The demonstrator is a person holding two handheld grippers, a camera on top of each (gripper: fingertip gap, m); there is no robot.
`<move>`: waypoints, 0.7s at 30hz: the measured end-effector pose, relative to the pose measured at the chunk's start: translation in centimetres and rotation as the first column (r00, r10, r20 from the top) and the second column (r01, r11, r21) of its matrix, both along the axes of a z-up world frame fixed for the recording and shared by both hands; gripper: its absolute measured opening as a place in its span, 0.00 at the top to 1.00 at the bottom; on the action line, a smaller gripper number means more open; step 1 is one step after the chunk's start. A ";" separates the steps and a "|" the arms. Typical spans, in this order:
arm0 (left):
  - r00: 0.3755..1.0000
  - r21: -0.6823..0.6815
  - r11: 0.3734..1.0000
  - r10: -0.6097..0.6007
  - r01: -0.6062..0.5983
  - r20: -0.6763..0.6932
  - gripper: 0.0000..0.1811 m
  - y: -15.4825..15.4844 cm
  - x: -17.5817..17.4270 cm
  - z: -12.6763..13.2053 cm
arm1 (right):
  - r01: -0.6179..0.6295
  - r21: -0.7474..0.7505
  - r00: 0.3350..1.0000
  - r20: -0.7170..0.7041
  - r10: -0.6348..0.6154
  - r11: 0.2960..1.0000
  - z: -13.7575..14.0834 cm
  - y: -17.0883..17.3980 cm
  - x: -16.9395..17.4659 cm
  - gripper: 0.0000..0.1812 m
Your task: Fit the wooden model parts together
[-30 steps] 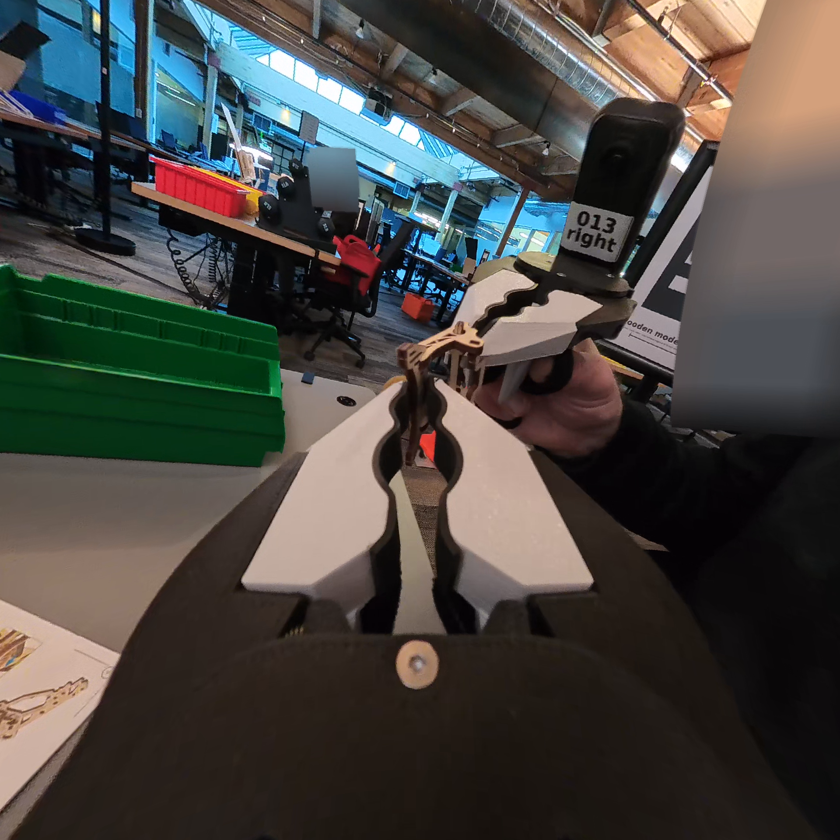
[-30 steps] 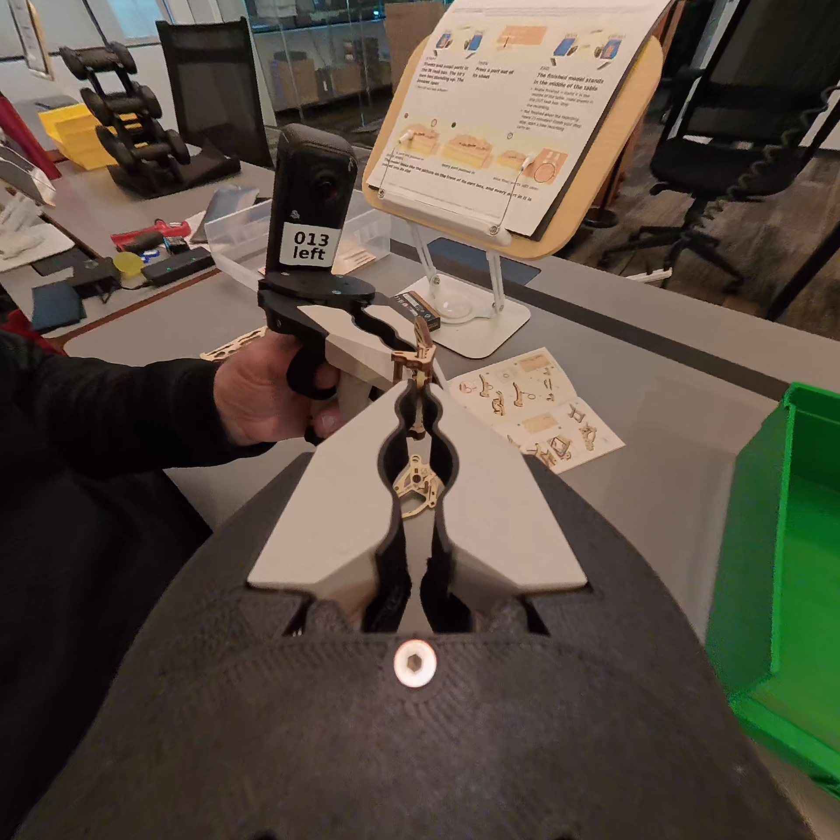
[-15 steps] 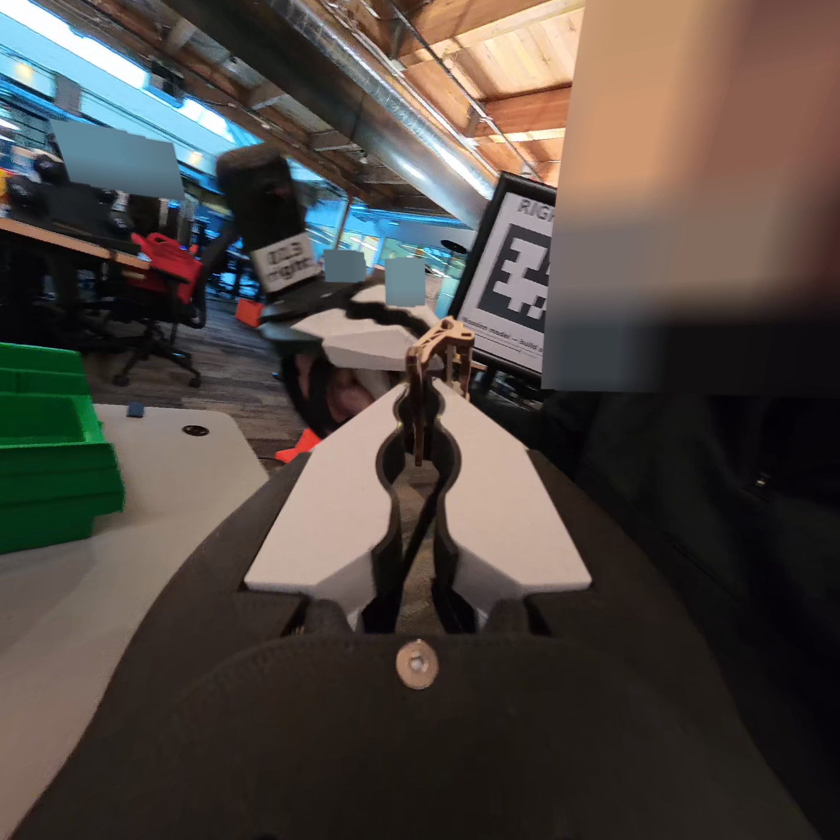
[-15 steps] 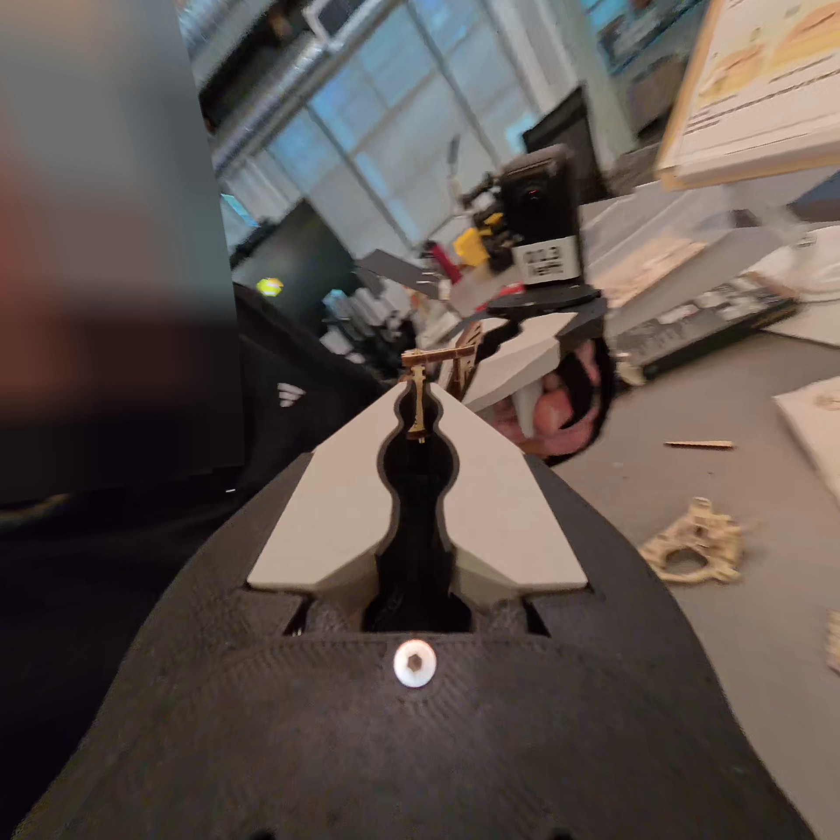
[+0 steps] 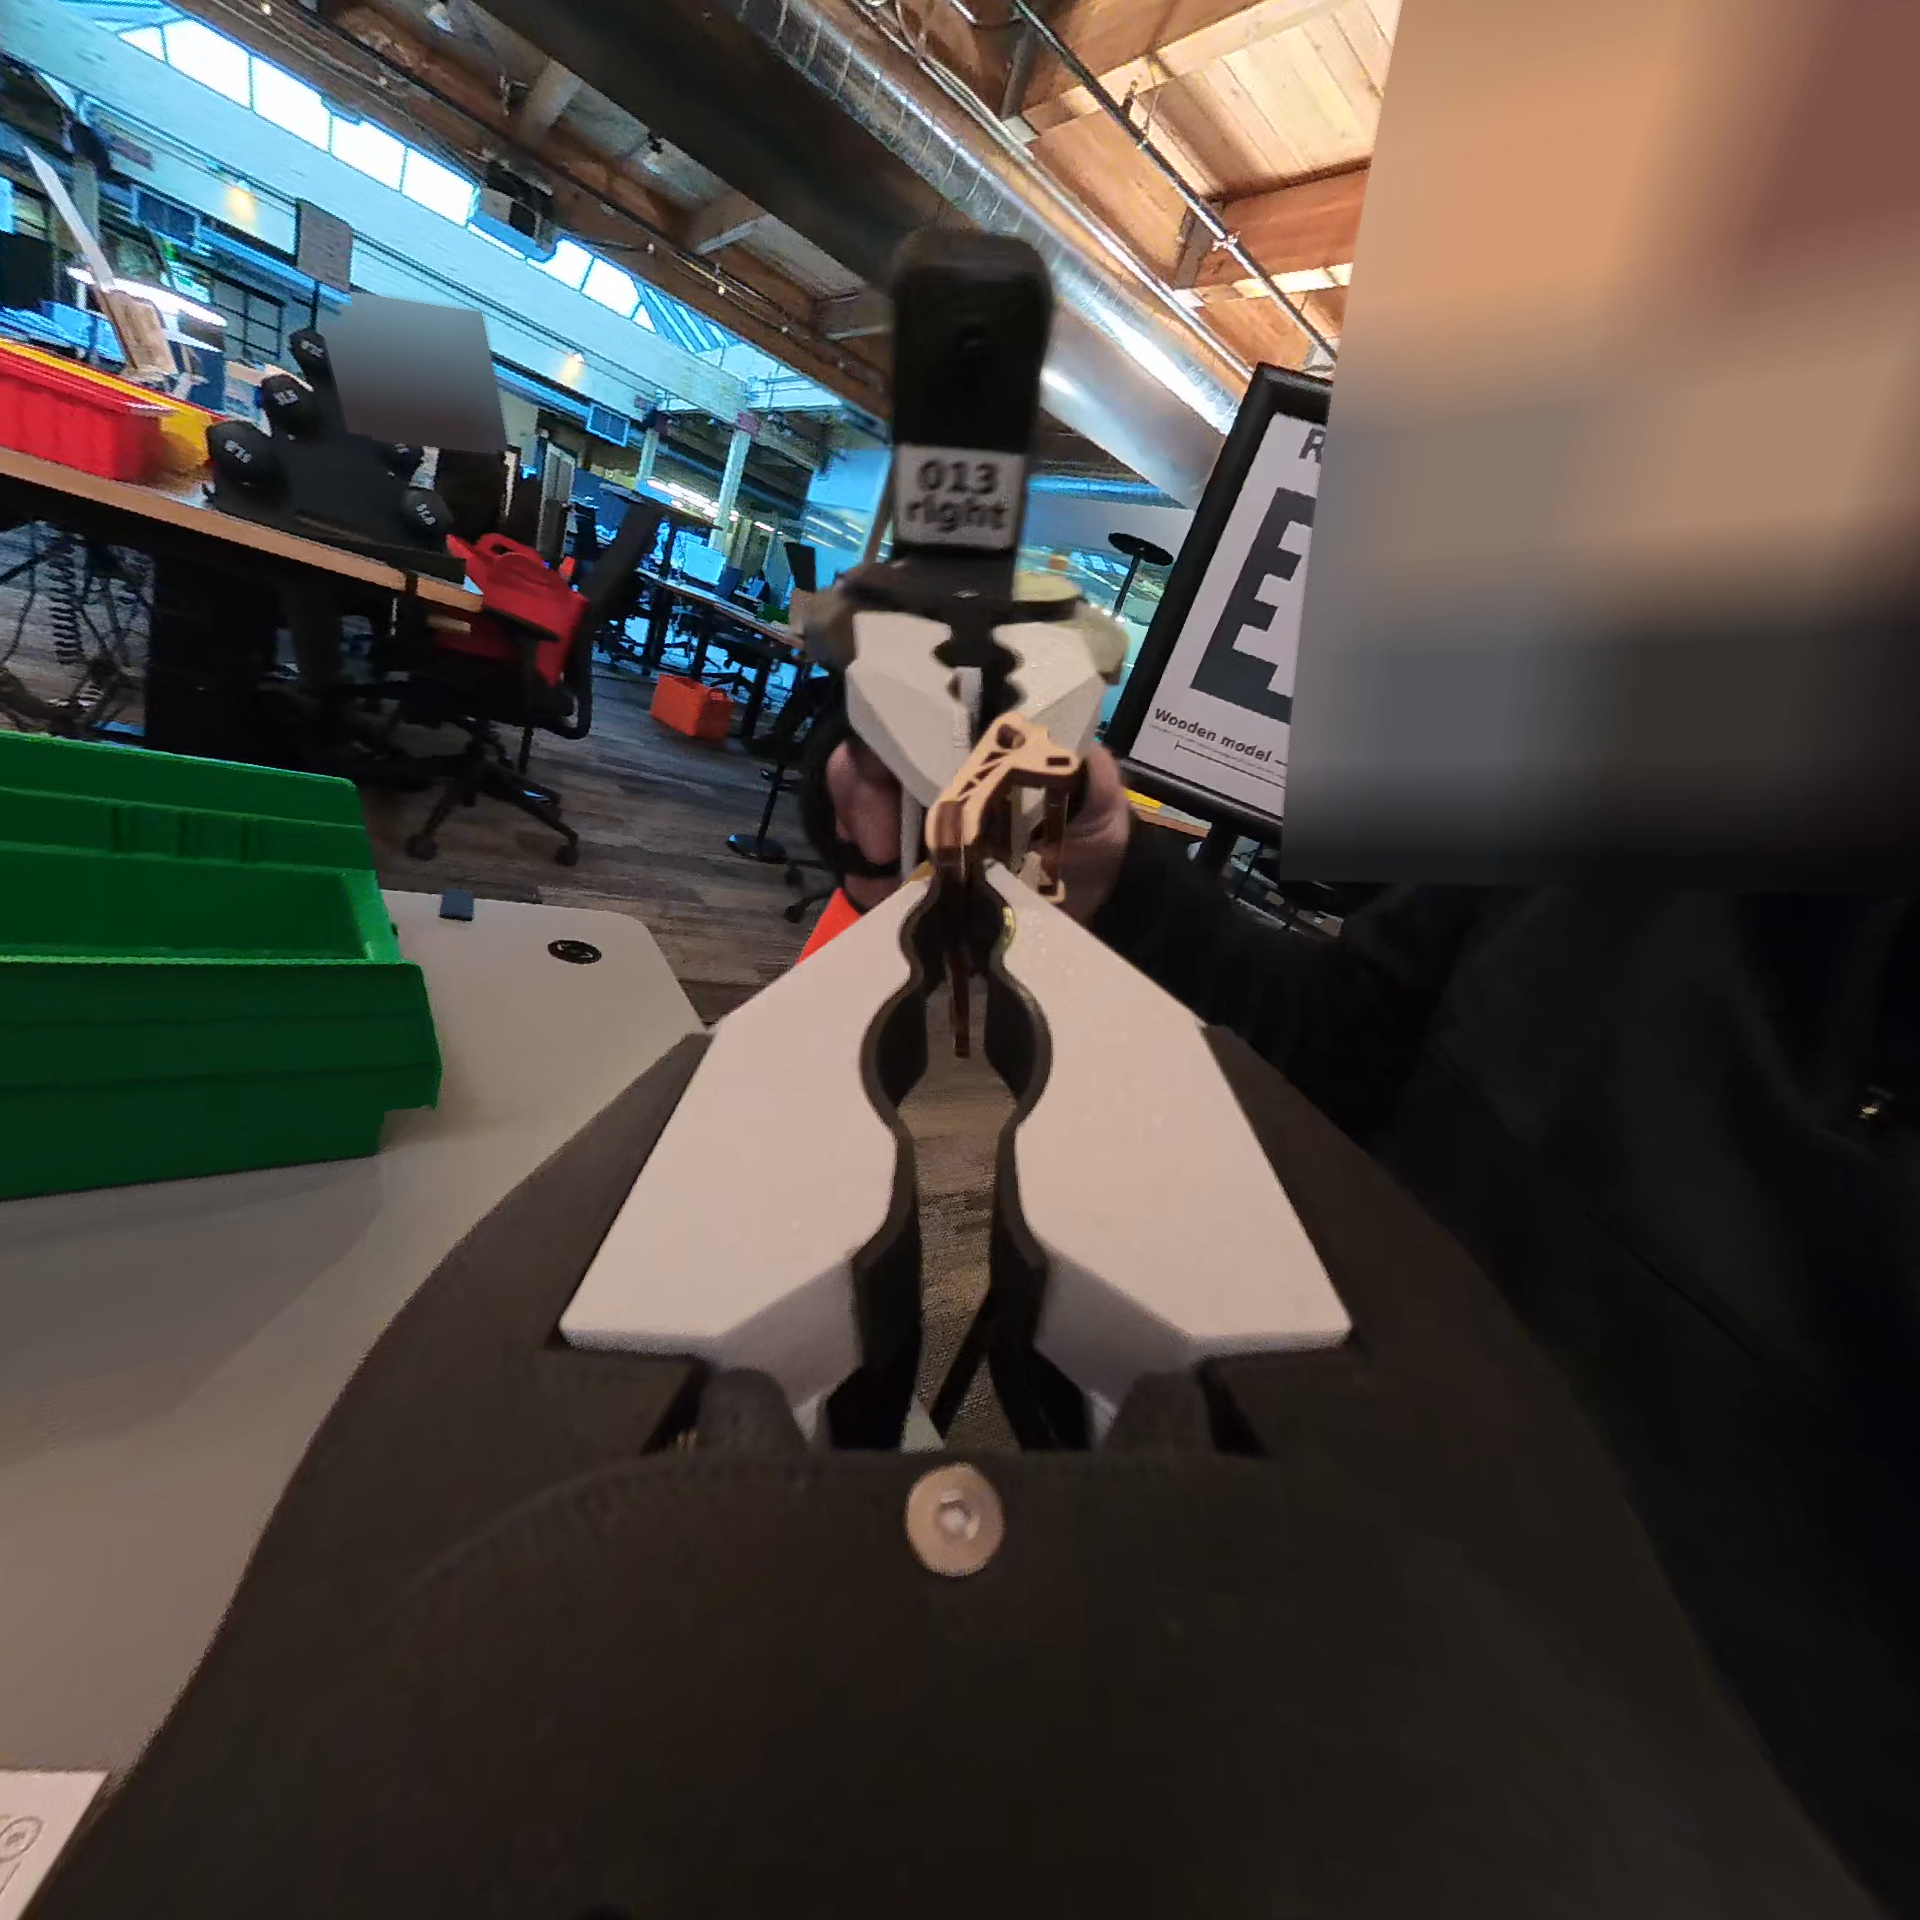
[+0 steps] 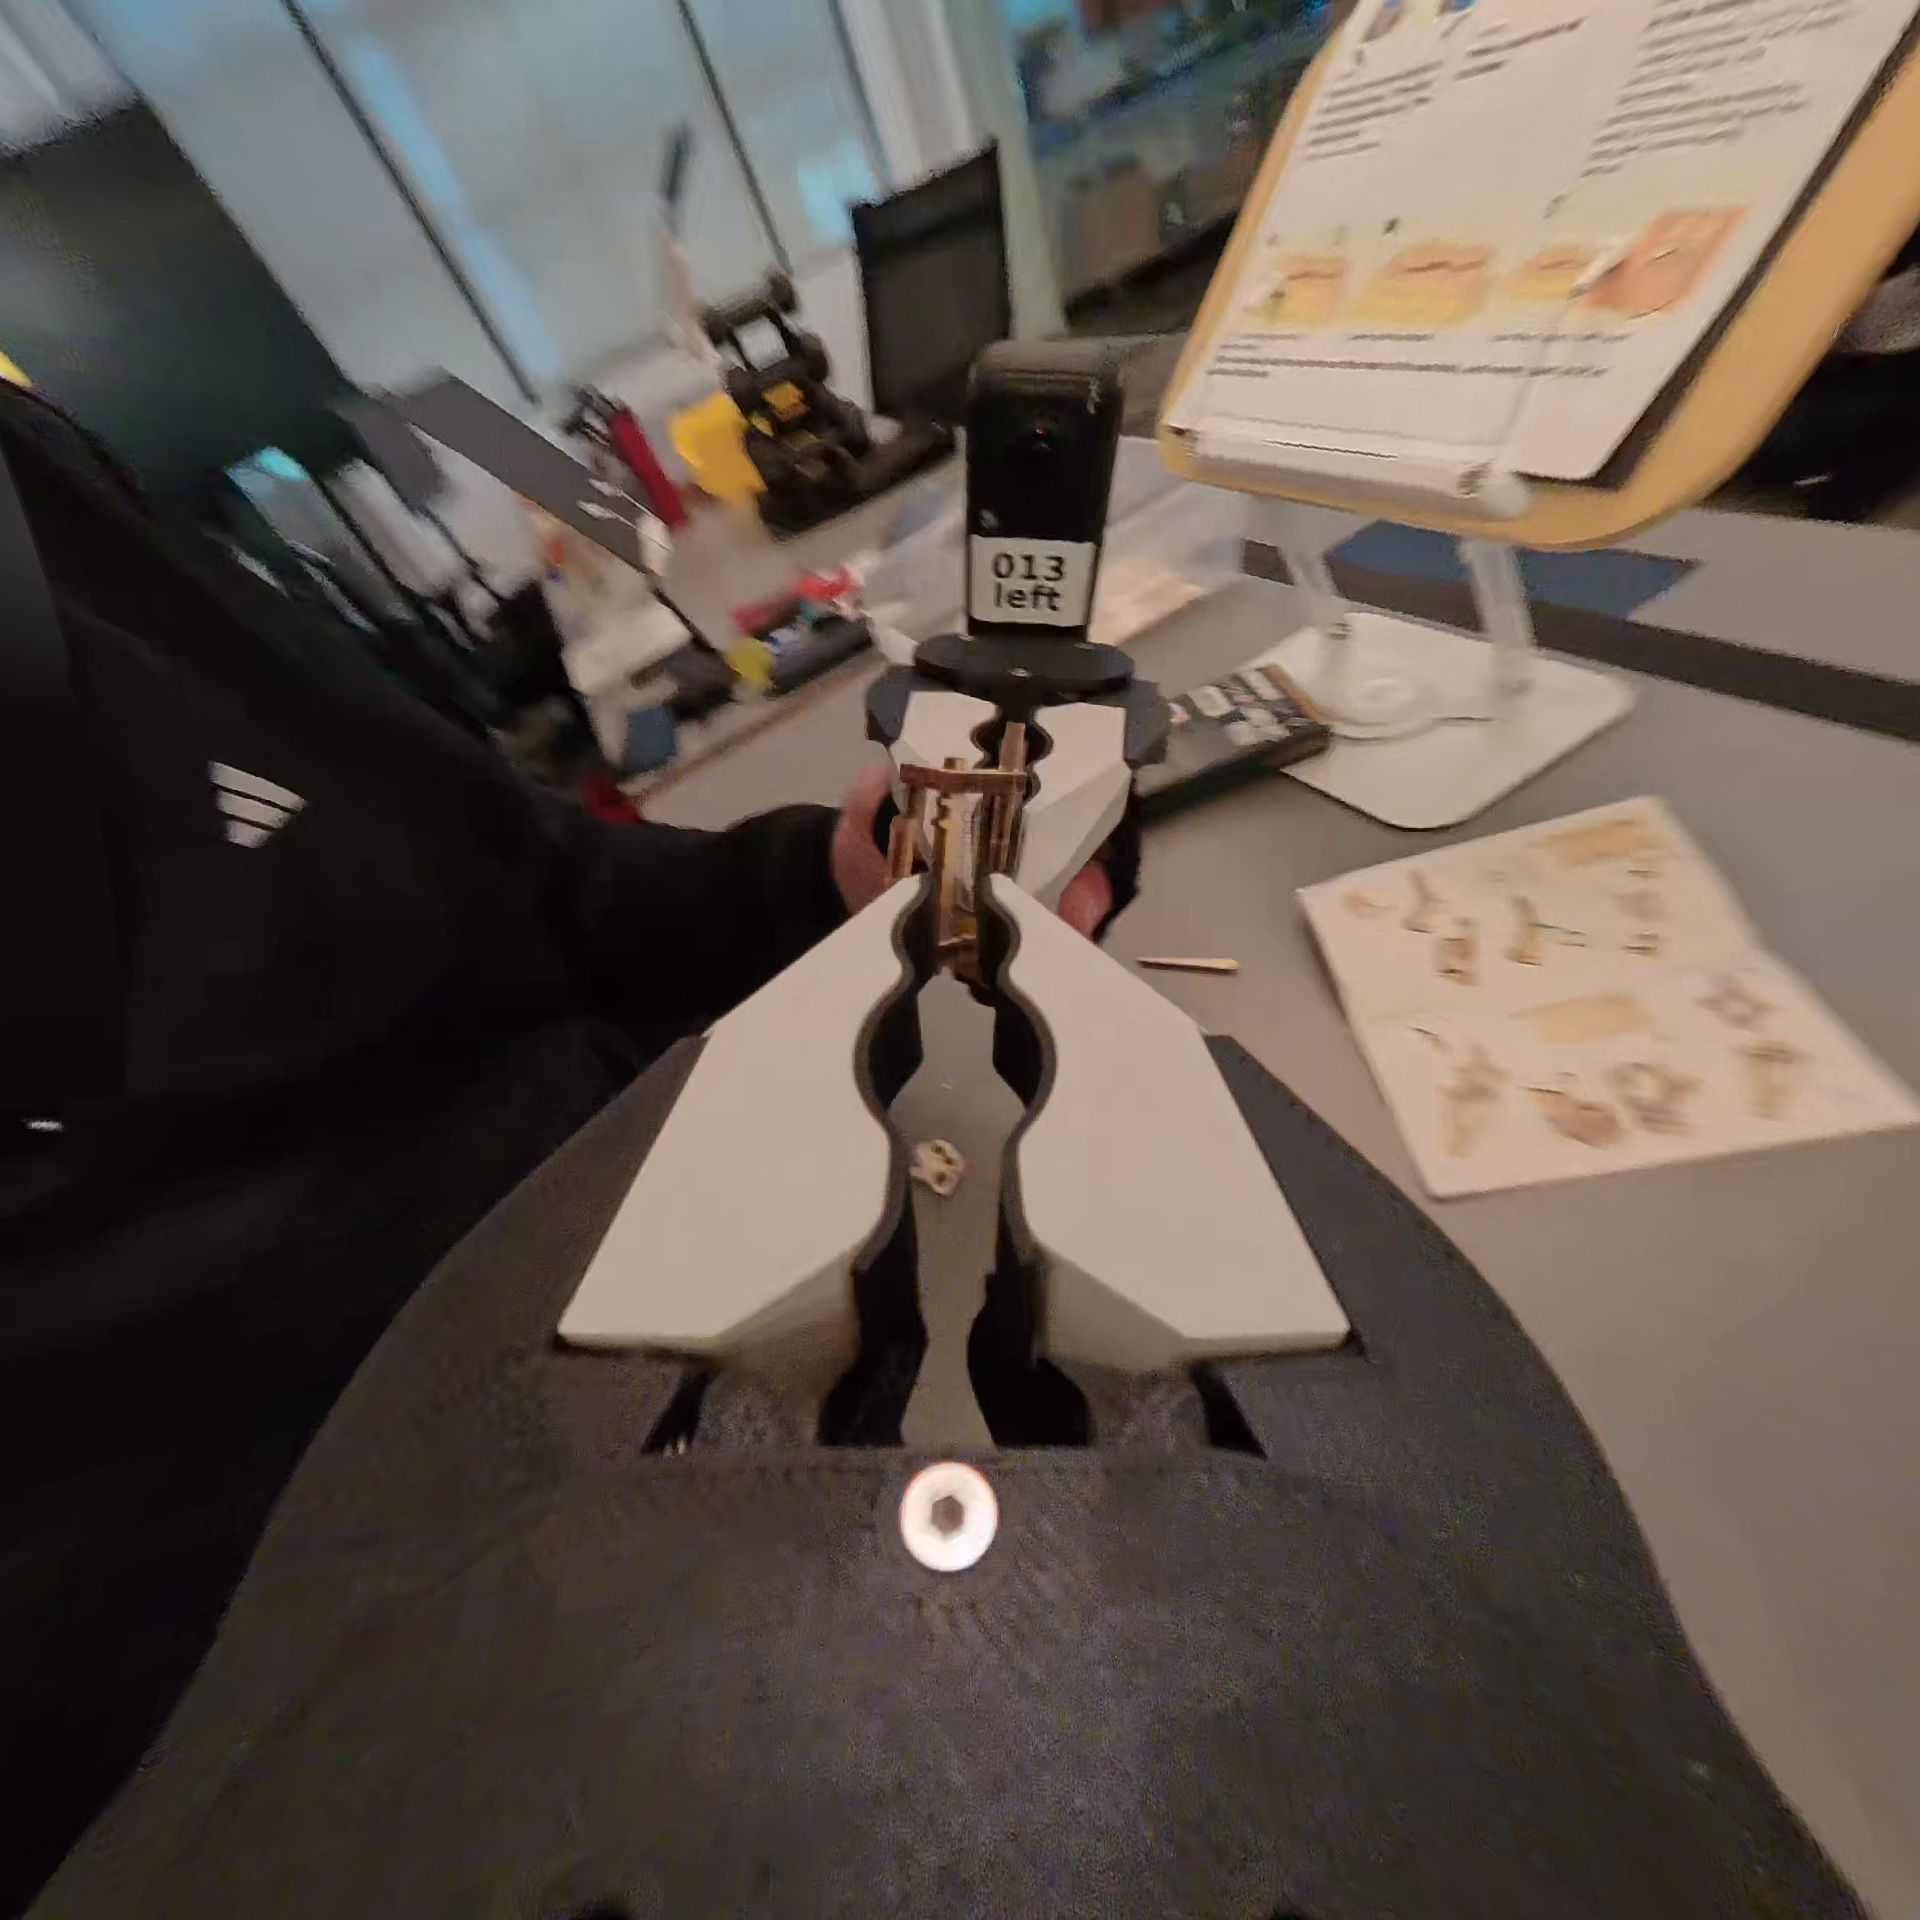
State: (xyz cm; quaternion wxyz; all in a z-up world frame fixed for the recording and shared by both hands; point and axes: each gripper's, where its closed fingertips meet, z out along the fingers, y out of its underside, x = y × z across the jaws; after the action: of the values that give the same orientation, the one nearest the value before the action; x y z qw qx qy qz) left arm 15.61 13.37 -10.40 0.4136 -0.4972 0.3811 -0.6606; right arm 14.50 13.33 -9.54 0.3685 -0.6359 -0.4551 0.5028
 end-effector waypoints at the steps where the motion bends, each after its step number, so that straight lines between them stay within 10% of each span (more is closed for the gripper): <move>1: 1.000 0.002 1.000 0.008 -0.008 -0.007 1.00 0.1 0.1 -0.1 | 0.029 0.048 0.999 0.038 -0.031 0.998 0.0 0.1 0.0 0.99; 13: 0.995 0.062 0.996 0.074 -0.070 -0.067 1.00 0.2 0.1 -0.4 | 0.102 0.186 0.975 0.176 -0.135 0.977 -0.1 0.0 0.0 1.00; 21: 0.999 0.124 0.992 -0.023 0.028 -0.040 1.00 -1.2 0.3 0.3 | -0.170 -0.220 0.983 -0.100 0.151 0.961 1.0 -1.4 0.0 1.00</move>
State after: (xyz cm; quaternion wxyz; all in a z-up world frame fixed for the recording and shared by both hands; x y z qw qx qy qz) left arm 15.92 12.14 -10.15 0.4279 -0.4782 0.4359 -0.6310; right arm 14.47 11.92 -8.49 0.2696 -0.6137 -0.4289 0.6055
